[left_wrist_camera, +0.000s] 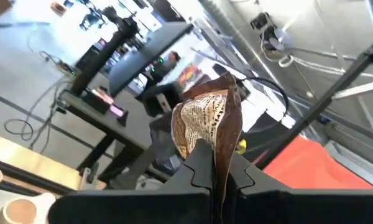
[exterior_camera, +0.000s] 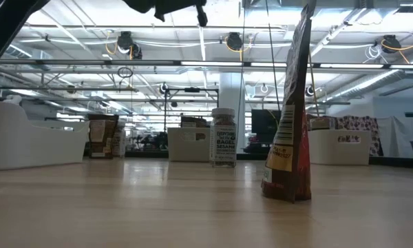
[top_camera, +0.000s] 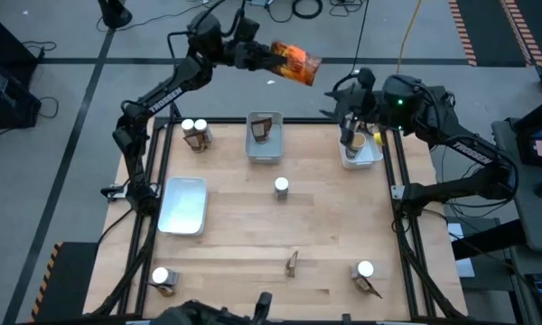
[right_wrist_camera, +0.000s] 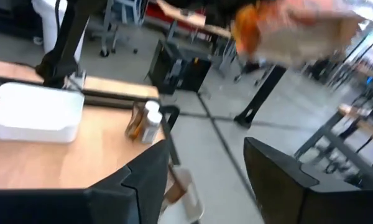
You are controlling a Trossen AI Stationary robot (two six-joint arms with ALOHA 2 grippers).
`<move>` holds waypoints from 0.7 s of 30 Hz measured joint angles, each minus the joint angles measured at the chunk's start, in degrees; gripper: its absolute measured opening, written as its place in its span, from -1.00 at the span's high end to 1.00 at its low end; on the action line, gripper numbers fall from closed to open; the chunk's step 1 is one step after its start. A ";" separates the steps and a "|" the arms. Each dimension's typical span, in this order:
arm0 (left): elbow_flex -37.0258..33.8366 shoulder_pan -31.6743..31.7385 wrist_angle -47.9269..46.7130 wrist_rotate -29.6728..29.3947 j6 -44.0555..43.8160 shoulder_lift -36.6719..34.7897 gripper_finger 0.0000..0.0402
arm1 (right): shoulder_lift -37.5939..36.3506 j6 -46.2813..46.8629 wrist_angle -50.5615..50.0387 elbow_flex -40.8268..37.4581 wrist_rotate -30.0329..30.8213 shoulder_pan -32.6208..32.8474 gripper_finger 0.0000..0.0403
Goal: Sort spices by type
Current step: Adjust the orange spice pack
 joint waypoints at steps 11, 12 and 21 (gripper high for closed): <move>0.11 4.00 -8.36 6.06 12.89 -1.68 1.00 | 0.00 3.57 -11.08 0.00 0.09 -0.53 0.93; 0.11 4.30 -11.84 5.26 16.47 -2.16 1.00 | 0.00 3.60 -11.50 0.00 0.16 -0.61 0.95; 2.06 4.56 -55.43 -15.55 56.83 -6.56 1.00 | 0.00 4.32 -14.49 0.00 0.16 -3.22 0.99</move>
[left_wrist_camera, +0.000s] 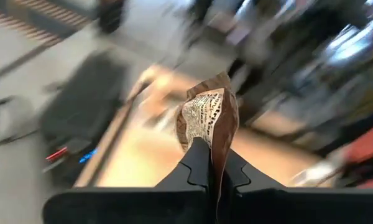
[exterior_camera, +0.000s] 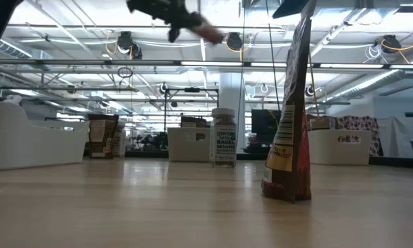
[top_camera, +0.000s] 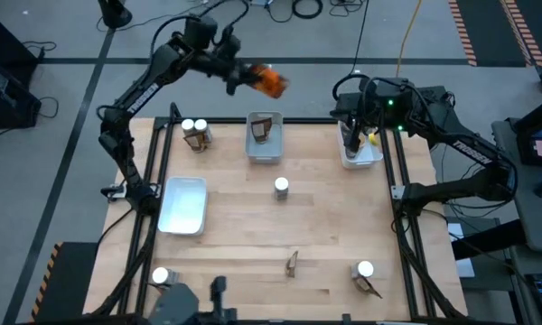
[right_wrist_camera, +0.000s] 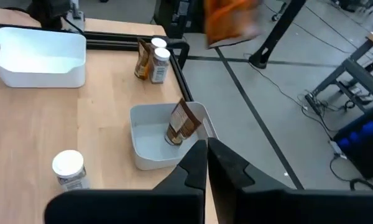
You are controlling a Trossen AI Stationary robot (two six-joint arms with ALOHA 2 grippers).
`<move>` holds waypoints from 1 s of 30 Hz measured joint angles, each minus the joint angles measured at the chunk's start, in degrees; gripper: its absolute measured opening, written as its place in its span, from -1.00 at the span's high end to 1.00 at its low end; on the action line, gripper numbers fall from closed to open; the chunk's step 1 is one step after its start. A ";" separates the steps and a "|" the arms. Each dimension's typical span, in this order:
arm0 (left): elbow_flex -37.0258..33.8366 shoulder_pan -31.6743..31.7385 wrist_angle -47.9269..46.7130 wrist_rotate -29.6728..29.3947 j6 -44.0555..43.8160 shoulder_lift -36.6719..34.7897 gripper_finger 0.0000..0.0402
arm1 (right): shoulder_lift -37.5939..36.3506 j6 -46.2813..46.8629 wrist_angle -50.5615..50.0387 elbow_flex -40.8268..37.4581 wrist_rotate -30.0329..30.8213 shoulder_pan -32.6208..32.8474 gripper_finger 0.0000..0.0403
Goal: Sort spices by type
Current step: Adjust the orange spice pack
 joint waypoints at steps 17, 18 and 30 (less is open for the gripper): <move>-2.10 -12.34 -22.99 -29.81 32.43 3.86 1.00 | 0.25 2.49 2.53 0.00 -0.55 -3.32 1.00; -2.12 -13.27 -21.98 -29.84 34.87 3.90 1.00 | 0.50 3.67 2.54 0.00 -1.24 -3.32 1.00; -1.57 -22.83 -8.49 -29.52 55.99 3.24 1.00 | 7.72 6.15 8.62 -0.02 -21.74 -2.46 0.63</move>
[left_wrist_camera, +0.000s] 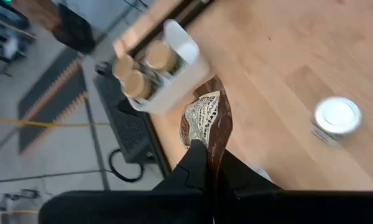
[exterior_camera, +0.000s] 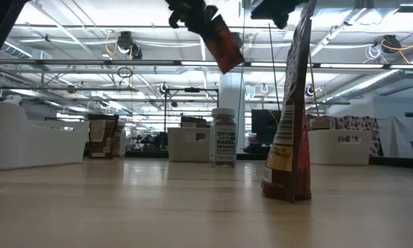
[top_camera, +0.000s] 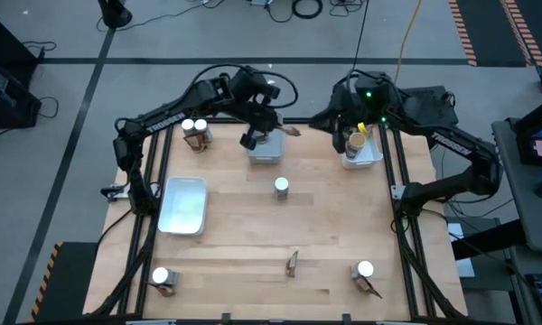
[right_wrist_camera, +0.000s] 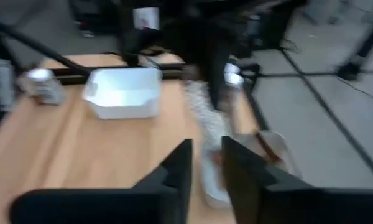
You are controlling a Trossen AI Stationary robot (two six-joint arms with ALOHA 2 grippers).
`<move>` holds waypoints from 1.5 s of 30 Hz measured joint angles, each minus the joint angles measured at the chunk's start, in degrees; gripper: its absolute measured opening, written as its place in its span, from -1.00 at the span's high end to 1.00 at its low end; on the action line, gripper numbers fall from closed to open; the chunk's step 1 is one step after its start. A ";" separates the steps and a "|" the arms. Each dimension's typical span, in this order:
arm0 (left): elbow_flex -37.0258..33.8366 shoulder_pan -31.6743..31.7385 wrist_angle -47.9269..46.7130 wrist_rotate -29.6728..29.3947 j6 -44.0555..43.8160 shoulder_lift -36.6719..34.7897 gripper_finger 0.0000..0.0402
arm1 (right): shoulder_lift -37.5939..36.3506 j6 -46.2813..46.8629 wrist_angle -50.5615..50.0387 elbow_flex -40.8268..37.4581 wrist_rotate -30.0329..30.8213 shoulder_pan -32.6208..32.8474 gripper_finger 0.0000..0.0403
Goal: Sort spices by type
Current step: Adjust the orange spice pack
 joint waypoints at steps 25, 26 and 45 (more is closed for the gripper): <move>0.08 2.45 5.92 9.55 -11.04 -0.02 0.96 | 11.35 -1.79 2.42 0.00 9.55 3.33 -0.08; 0.08 2.54 5.88 9.82 -11.05 -0.02 0.96 | 11.59 -1.71 2.56 0.00 9.57 3.53 -0.06; -0.24 2.51 4.48 9.27 -11.00 -0.33 0.96 | 11.36 -3.03 2.16 0.00 8.41 3.54 0.87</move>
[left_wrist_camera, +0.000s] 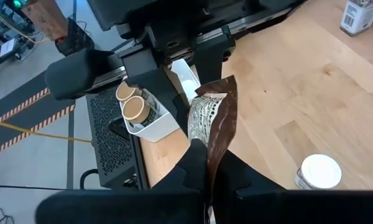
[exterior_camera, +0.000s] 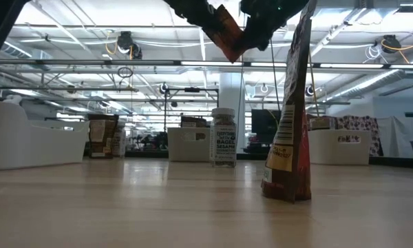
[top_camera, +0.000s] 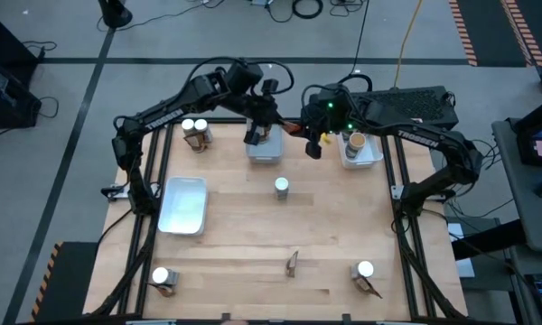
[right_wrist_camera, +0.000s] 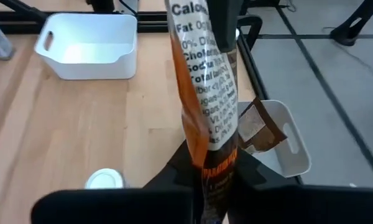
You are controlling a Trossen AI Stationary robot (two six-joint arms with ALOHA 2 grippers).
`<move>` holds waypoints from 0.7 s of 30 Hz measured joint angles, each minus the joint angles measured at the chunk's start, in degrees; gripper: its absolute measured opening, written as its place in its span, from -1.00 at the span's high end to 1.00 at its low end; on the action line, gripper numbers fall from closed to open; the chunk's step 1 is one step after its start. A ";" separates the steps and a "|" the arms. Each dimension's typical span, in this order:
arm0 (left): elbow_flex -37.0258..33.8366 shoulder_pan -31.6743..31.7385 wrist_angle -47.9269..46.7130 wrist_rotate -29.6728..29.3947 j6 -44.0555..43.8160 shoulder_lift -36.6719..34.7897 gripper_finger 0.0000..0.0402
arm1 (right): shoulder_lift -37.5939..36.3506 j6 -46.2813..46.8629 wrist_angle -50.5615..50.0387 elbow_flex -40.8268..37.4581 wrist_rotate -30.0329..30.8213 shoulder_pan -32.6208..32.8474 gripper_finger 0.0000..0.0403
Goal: Sort spices by type
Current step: Adjust the orange spice pack
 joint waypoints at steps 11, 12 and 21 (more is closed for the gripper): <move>-0.13 -1.72 2.35 -3.10 -0.12 -0.02 0.40 | -2.61 1.05 -7.69 0.04 -8.48 -3.93 0.92; -0.13 -2.02 2.48 -3.94 -1.68 -0.02 0.31 | -2.82 0.93 -9.33 0.04 -8.58 -4.34 0.92; -0.15 -4.74 -0.44 -9.98 6.68 -0.89 -0.21 | -3.69 -2.17 -21.20 0.04 -34.50 -11.89 0.91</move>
